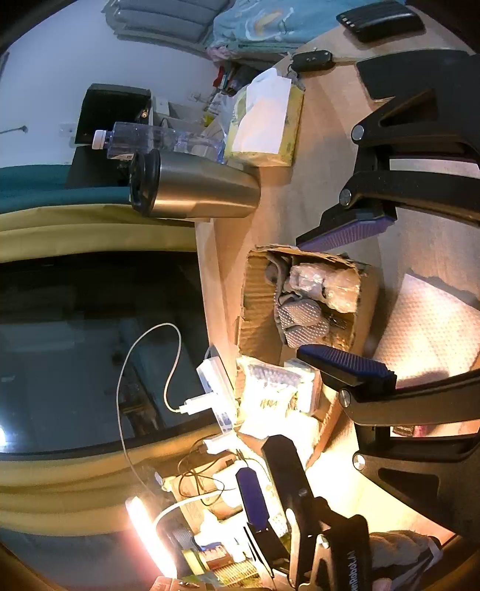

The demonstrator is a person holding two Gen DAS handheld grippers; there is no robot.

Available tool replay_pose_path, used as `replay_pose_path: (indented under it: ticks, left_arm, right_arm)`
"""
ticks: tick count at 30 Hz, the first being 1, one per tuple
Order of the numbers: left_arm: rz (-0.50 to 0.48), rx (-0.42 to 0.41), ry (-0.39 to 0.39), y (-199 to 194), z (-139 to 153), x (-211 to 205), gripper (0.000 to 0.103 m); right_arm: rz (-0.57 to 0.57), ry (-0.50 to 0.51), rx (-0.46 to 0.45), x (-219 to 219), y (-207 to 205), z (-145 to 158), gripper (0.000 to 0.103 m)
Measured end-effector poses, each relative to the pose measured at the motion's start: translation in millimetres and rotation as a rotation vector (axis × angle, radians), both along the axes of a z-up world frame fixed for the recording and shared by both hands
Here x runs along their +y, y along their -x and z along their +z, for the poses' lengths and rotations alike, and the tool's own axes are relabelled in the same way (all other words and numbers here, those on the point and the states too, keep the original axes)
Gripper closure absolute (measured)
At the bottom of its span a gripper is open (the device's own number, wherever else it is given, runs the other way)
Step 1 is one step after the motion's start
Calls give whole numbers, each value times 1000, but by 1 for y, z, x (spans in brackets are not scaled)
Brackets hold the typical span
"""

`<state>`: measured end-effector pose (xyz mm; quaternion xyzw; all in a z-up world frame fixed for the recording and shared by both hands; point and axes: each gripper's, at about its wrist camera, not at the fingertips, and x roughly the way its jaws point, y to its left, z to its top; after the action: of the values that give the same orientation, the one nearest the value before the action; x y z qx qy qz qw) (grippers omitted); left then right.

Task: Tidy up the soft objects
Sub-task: 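Open both tools to release the swab bag and glove, then withdraw, then move the left tool to the pink fluffy item while the right tool approaches the white cloth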

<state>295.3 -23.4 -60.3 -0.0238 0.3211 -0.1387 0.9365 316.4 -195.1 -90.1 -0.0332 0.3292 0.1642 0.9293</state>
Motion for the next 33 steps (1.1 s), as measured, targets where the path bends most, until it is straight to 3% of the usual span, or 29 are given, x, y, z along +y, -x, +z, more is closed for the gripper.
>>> replay_pose_path:
  ticks: [16,33]
  left_arm:
    - [77,75,40,33,-33,21,24]
    - [56,170,10,50,-74,1,24]
  right_arm:
    - [32,9,14,8,35,-8,48]
    - [41,-9,72,-6,51,-38,48]
